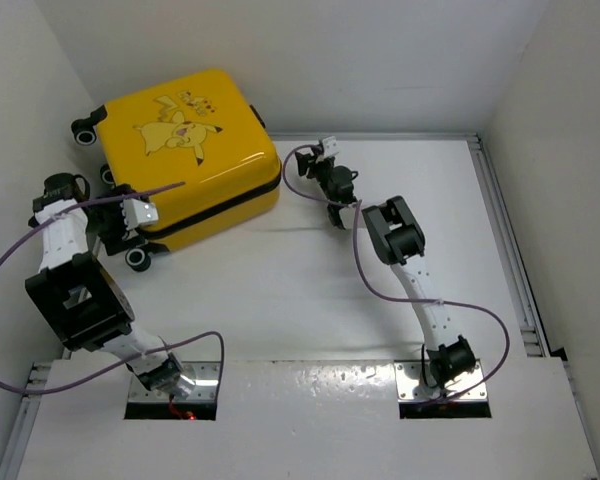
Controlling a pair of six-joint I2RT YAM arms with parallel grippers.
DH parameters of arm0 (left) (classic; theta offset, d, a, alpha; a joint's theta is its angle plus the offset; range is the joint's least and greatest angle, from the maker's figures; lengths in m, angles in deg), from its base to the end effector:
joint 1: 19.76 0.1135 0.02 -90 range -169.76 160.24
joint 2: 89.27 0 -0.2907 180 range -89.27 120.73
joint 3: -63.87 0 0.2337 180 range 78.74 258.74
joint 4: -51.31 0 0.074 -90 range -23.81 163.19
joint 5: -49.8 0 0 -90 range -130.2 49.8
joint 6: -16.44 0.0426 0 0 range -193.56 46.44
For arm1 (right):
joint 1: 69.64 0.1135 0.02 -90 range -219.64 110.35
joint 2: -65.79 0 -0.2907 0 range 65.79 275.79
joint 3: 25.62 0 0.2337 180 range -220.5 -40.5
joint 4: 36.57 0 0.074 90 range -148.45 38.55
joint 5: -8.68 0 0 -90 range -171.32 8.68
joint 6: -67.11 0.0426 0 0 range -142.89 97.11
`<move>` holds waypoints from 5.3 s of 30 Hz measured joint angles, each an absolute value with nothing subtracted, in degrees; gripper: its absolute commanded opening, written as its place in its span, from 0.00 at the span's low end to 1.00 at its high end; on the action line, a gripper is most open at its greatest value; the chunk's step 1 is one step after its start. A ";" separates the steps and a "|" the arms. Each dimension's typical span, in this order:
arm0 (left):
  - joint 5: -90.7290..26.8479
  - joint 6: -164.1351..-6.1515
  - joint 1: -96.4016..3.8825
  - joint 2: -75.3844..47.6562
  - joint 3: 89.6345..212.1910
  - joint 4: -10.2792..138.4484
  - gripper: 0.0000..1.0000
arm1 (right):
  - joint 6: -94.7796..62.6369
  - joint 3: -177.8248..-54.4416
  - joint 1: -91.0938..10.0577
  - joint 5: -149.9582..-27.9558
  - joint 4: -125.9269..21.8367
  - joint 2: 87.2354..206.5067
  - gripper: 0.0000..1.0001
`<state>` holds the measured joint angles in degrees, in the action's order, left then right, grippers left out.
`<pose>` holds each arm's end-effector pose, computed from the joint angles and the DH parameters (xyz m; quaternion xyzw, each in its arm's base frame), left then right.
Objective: Pack the luggage
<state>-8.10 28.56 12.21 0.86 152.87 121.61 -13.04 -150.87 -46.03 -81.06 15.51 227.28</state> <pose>0.2575 0.1340 0.2952 0.5815 0.7506 0.0364 0.3117 0.5465 0.2387 0.0995 -0.0704 0.5988 0.2283 0.7644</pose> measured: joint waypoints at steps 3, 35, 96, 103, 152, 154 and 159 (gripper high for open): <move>-4.45 20.61 12.18 -3.36 151.41 118.33 1.00 | -12.45 -138.30 -47.14 -80.85 16.06 219.78 0.56; -13.35 -57.53 5.28 -19.99 151.34 81.50 1.00 | 53.86 -166.73 -50.97 -105.98 -36.66 225.23 0.67; -43.03 -71.80 -40.80 -24.48 142.82 106.53 0.67 | 8.62 -97.82 -57.09 -112.71 -39.81 167.06 0.45; -47.36 -75.24 -33.80 -24.52 154.53 102.83 0.70 | -0.23 -97.03 -46.79 -117.76 -17.41 169.91 0.28; -47.99 -78.54 -17.74 -20.80 148.61 101.30 0.77 | -23.86 -121.10 -26.38 -101.57 6.07 200.57 0.01; -47.99 -78.54 -17.65 -20.80 148.48 101.06 0.77 | -23.99 -121.84 -26.38 -100.63 5.94 201.10 0.00; -47.82 -78.51 -17.17 -20.80 147.63 99.49 0.77 | -24.23 -123.63 -26.82 -97.41 6.44 202.52 0.00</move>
<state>-47.82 -78.51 -17.17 -20.80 147.63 99.49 -24.23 -123.63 -26.82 -97.41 6.44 202.52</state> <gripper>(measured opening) 0.766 0.003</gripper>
